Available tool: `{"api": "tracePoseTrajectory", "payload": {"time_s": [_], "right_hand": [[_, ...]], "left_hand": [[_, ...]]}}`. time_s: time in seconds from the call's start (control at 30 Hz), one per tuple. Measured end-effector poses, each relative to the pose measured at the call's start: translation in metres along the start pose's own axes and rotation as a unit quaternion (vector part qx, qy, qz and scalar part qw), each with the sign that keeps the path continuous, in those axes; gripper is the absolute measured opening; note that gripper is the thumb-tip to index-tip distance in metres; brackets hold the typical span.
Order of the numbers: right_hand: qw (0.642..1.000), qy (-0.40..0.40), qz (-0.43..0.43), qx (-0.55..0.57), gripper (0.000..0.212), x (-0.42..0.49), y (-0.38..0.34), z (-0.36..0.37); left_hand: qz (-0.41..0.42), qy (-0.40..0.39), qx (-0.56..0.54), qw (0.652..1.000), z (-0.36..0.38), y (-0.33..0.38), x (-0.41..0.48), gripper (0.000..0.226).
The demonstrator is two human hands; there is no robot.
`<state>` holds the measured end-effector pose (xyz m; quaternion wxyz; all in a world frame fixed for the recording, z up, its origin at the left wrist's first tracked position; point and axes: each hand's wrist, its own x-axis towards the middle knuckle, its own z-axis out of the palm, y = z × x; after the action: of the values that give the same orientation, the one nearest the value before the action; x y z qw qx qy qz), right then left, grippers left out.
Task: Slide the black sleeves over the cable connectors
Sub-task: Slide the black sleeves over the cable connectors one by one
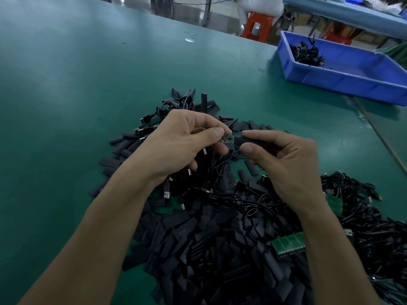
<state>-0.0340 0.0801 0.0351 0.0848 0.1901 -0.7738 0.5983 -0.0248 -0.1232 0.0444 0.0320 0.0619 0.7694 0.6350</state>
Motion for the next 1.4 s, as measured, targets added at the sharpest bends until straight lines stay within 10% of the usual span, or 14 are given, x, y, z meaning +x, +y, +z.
{"api": "tracePoseTrajectory", "payload": {"time_s": [1.4], "right_hand": [[0.999,0.014,-0.039,0.005,0.013,-0.002,0.001,0.008]], "left_hand": [[0.007,0.010,0.085,0.996,0.002,-0.002,0.000,0.029]]}}
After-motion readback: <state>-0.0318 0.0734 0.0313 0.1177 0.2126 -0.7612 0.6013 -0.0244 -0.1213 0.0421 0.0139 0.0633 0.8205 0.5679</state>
